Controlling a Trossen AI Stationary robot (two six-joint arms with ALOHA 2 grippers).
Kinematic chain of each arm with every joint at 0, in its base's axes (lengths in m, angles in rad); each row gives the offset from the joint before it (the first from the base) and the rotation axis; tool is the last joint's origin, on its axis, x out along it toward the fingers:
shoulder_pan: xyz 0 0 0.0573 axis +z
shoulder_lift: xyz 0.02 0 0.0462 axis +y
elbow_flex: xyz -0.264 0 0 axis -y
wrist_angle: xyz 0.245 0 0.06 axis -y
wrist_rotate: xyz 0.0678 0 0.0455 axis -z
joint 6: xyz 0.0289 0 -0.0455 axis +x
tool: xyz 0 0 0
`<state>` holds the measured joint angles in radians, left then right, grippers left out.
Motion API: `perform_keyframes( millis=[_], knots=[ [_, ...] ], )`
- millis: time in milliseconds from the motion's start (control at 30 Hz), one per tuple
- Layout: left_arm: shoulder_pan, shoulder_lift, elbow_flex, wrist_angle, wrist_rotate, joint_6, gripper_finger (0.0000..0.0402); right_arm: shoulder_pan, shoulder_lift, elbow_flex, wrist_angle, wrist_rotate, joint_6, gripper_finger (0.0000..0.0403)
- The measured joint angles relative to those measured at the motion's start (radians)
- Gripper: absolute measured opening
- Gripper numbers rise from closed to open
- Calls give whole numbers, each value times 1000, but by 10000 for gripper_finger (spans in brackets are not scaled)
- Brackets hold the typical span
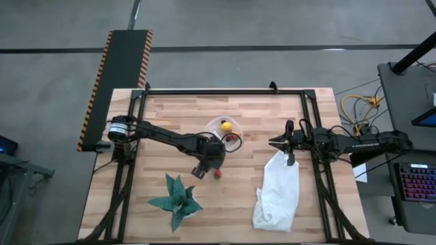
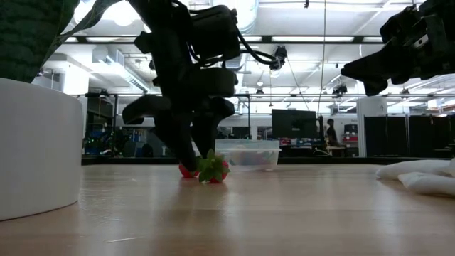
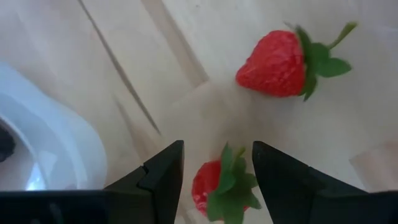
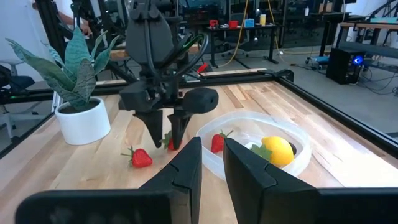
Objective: Pick and placing Produce into tupperware
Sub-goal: Put the strawberry into the bin
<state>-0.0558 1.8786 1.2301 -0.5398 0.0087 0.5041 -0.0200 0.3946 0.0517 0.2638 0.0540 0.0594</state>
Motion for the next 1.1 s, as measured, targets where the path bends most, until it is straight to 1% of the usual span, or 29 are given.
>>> perform_keyframes(
  millis=[533, 633, 767, 1000, 1033, 1100],
  knots=[
    [0, 0, 0, 0, -14, 0, 176, 0, 0, 0, 0, 0, -2, 59],
    [0, 0, 0, -1, -15, 10, 168, 0, 0, 0, 0, 0, -3, 59],
    [0, 0, 0, -1, -15, 25, 125, 0, 0, 0, 0, 0, -3, 59],
    [0, 0, 0, -1, -15, 26, 16, 0, 0, 0, 0, 0, -3, 59],
    [0, 0, 0, -1, -14, 26, 8, 0, 0, 0, 0, 0, -3, 59],
    [0, 0, 0, -1, -14, 26, 6, 0, 0, 0, 0, 0, -3, 59]
  ],
)
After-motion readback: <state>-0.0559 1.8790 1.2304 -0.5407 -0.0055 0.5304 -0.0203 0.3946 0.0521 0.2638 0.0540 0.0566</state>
